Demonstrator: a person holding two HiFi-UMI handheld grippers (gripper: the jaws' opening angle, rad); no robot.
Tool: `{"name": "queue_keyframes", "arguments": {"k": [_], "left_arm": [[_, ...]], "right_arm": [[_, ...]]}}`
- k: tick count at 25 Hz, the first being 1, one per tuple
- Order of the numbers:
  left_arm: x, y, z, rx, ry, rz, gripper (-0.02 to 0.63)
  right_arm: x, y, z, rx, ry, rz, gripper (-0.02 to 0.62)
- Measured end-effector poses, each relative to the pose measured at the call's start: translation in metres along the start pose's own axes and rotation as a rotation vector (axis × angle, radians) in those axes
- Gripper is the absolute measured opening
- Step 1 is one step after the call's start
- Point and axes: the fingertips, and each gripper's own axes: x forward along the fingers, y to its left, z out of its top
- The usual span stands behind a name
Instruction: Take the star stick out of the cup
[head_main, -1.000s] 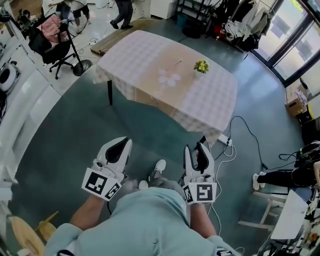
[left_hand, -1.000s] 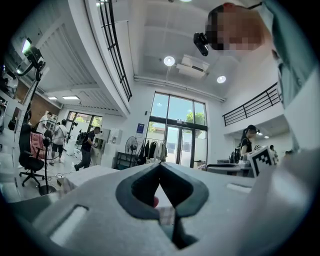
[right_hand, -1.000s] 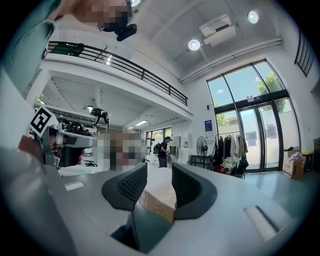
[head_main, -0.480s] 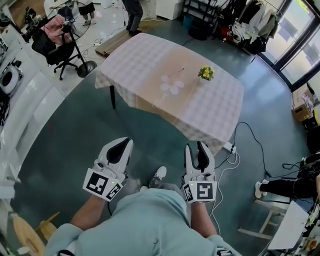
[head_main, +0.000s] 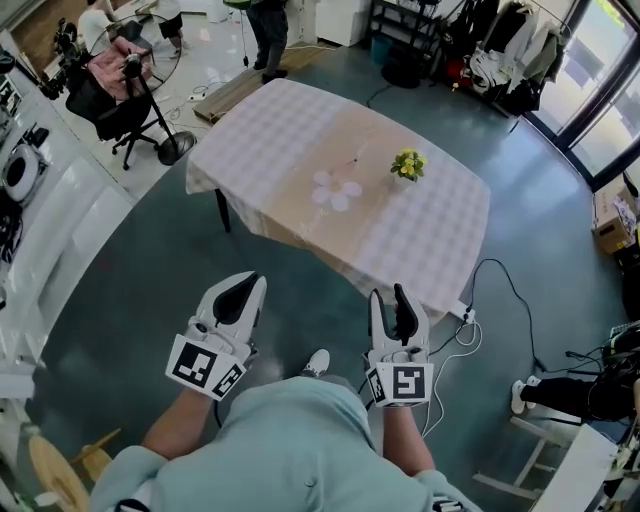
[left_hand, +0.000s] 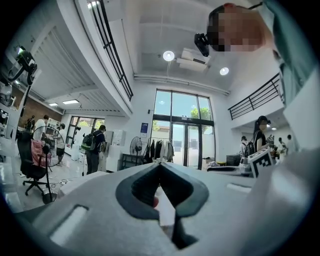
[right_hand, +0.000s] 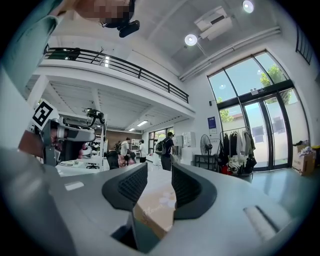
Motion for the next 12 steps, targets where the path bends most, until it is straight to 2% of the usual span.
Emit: {"name": "queue_keyframes", "arguments": {"k": [7,12], "left_arm": [[0.032,-0.005,-0.002,0.012,0.021,0.021,0.005],[0.047,-0.009,-0.005,0.014,0.044,0.005,0.005]], "right_arm": [[0.02,-0.024,-0.011,0.014,-0.001,0.024,0.13],[0.022,-0.035,-0.016,0.031,0.011,0.01,0.129]]}}
